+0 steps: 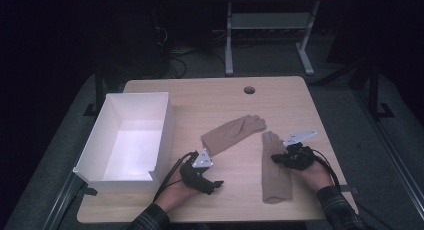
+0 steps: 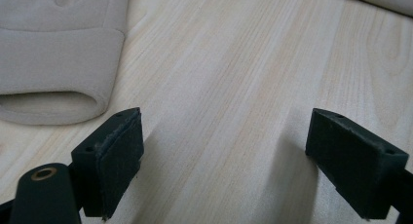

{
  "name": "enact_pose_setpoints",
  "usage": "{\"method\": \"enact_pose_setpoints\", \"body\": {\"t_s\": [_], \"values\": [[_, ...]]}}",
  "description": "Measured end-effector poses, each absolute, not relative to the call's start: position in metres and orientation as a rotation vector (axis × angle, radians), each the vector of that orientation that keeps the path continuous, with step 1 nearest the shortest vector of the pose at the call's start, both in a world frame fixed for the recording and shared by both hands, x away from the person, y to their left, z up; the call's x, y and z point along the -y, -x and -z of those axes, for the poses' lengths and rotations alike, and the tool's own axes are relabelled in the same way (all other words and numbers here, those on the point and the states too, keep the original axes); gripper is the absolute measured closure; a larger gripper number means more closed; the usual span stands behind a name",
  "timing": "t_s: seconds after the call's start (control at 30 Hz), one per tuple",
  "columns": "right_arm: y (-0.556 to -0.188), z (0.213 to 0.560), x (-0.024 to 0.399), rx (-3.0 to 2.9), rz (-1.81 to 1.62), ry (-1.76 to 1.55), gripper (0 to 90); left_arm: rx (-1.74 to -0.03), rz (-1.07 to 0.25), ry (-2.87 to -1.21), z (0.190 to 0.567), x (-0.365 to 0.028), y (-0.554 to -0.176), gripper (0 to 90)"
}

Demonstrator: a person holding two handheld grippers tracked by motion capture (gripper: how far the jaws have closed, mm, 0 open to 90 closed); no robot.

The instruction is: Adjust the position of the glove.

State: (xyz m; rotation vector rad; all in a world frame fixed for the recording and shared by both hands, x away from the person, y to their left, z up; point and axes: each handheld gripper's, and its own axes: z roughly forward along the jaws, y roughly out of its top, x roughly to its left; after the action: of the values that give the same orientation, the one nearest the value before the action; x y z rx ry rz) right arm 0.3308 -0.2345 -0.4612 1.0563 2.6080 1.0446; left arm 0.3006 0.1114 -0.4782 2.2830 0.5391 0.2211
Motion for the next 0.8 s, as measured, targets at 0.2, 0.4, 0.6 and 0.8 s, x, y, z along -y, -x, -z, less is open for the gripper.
{"method": "enact_pose_setpoints", "body": {"t_s": [0.2,0.4,0.6,0.8], "values": [[-0.325,0.460,0.223,-2.634,-1.035,-1.021,90.0,-0.539,-0.221,-2.283,0.478,-0.111,-0.301,13.2],[-0.321,0.460,0.212,-2.646,-1.023,-0.969,90.0,-0.539,-0.221,-2.283,0.478,-0.111,-0.301,13.2],[-0.317,0.444,0.226,-2.563,-1.106,-0.977,79.8,-0.538,-0.222,-2.283,0.478,-0.111,-0.300,13.2],[-0.320,0.444,0.245,-2.483,-1.120,-1.044,63.8,-0.537,-0.221,-2.283,0.478,-0.111,-0.300,13.2]]}}
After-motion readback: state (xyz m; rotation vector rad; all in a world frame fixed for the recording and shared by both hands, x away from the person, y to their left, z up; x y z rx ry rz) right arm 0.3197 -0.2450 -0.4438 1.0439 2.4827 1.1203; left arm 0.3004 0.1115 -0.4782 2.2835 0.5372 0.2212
